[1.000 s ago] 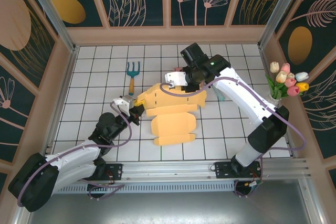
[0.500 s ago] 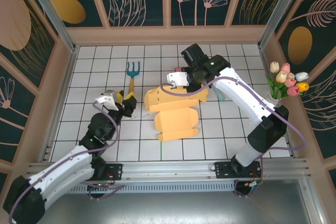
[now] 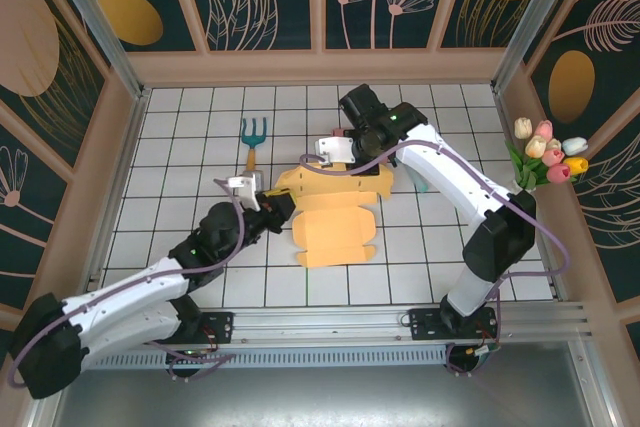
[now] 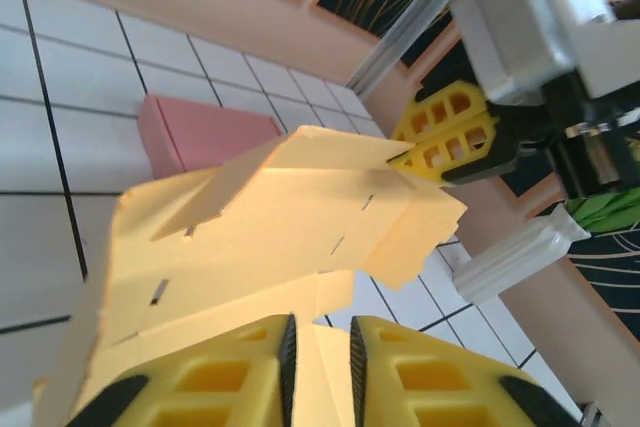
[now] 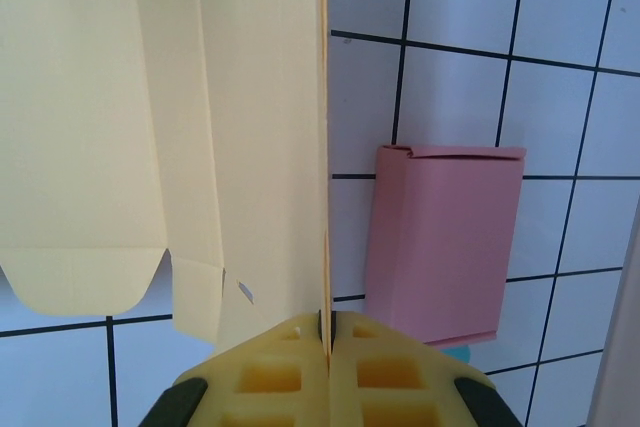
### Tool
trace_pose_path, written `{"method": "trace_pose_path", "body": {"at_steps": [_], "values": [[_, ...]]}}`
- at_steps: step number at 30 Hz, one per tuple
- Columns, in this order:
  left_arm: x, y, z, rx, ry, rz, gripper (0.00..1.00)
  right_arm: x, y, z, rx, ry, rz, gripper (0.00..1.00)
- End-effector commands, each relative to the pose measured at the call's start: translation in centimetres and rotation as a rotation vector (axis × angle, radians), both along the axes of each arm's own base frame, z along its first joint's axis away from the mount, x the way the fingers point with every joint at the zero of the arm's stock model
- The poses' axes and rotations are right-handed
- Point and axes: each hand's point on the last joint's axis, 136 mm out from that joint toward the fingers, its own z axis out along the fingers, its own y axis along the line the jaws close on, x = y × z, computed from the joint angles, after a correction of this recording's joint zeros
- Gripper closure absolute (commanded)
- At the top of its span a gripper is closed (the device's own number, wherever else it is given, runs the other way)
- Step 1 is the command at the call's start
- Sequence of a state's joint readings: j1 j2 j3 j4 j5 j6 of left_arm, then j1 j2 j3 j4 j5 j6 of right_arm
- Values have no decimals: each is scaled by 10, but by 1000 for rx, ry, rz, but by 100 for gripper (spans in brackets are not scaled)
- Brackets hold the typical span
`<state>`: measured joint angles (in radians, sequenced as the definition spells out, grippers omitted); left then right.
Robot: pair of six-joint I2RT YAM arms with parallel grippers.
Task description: Fold the paper box
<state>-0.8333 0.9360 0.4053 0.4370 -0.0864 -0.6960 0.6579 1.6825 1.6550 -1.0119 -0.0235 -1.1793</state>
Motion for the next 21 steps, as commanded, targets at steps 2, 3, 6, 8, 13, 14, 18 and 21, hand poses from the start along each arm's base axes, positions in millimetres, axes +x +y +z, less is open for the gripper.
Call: {"method": "trace_pose_path", "body": {"at_steps": [2,3,6,8,13,14,18,21], "values": [[14,-2,-8,7,38,64,83,-8,-11,0,-9,26,-5,100],[17,-2,-14,26,45,74,83,-9,-12,0,-6,26,-3,100],[29,0,-24,80,63,132,86,-15,-15,-4,-3,34,8,100],[37,6,-25,108,59,191,88,-18,-17,-8,-3,40,14,100],[50,29,-23,168,37,334,87,-22,-23,-15,12,22,28,100],[51,31,-24,177,37,348,86,-23,-23,-14,21,16,34,100],[54,21,-26,174,51,318,87,-25,-17,-7,74,-7,54,100],[56,-2,-25,152,66,235,90,-27,-15,-8,95,-12,57,100]]}}
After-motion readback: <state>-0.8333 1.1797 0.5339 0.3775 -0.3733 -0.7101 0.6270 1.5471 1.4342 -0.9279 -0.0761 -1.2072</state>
